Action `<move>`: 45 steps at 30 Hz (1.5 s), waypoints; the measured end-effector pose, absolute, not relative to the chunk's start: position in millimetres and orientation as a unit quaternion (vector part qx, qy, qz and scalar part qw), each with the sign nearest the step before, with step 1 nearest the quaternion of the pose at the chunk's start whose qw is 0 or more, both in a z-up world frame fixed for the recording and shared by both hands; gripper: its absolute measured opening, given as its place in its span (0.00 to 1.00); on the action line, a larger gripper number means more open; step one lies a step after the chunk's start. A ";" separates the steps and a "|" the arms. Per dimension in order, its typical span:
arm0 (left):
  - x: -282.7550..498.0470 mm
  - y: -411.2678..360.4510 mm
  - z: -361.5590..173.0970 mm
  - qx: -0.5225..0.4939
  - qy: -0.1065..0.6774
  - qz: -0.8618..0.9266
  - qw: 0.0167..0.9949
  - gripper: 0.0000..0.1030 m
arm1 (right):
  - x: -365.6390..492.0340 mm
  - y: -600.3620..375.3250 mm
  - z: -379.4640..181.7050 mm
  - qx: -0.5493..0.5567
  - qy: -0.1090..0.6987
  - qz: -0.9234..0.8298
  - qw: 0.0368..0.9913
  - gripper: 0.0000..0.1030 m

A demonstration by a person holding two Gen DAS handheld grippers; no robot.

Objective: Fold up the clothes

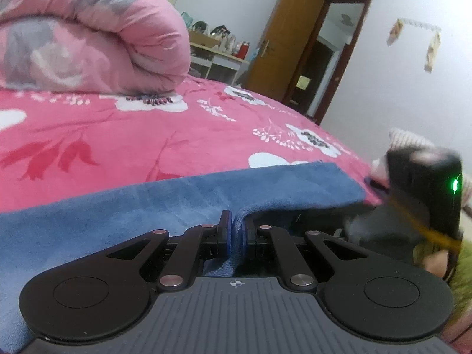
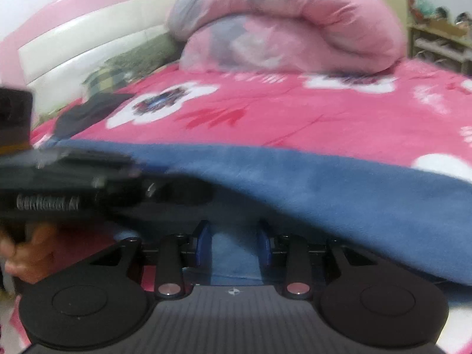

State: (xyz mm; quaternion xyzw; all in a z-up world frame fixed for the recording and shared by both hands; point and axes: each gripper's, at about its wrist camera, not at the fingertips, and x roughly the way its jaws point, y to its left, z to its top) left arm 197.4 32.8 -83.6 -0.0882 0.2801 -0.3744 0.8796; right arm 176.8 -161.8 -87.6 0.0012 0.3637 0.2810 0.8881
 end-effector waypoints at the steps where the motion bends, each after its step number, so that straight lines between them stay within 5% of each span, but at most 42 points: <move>1: 198.8 33.5 -83.4 -0.092 0.281 -0.375 0.879 0.05 | 172.0 -155.8 -87.3 -0.016 0.359 0.300 0.884 0.33; 23: 201.1 33.6 -83.5 -0.096 0.289 -0.384 0.872 0.05 | 126.2 -114.4 -85.6 -0.077 0.311 0.449 0.834 0.31; 29: 198.9 32.9 -83.9 -0.099 0.285 -0.382 0.873 0.05 | 109.9 -187.9 -62.0 0.000 0.261 0.316 0.912 0.31; 45: 195.6 30.9 -85.7 -0.093 0.282 -0.388 0.873 0.04 | 183.0 -299.2 -97.4 -0.107 0.311 -0.011 0.944 0.29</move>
